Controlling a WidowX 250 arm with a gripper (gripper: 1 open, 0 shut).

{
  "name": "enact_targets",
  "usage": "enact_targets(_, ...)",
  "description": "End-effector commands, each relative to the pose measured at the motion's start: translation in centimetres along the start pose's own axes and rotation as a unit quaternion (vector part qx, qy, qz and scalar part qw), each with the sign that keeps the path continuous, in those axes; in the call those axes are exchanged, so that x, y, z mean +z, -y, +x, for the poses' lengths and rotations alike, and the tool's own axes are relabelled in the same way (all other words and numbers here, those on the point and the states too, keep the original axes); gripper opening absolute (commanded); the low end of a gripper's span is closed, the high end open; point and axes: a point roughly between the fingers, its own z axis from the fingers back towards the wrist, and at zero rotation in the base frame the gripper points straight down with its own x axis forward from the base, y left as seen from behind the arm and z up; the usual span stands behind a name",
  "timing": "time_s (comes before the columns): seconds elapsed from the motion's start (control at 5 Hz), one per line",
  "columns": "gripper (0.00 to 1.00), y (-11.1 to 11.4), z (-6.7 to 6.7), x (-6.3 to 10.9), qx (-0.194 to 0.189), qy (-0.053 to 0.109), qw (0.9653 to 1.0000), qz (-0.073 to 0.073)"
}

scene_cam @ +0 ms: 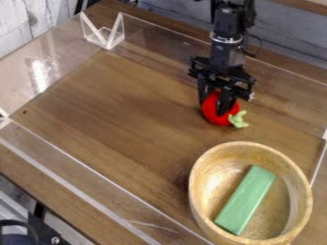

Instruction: Move the red object to the right side of the table

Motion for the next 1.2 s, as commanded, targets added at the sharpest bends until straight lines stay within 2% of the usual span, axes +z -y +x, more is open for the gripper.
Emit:
enact_targets(0.0,0.00,-0.4,0.1,3.2,-0.032,0.039,0.9987,0.009)
enact_targets(0.2,0.00,-0.4,-0.1,3.6,-0.069,0.038,0.9968,0.015)
enact_targets(0.6,0.00,1.1,1.0,4.5,-0.073,0.038,0.9964,0.019)
enact_targets(0.8,1.00,1.2,1.5,4.0,-0.075,0.036,0.9964,0.015)
enact_targets(1.0,1.00,1.9,1.7,3.5,-0.103,0.033,0.9940,0.013)
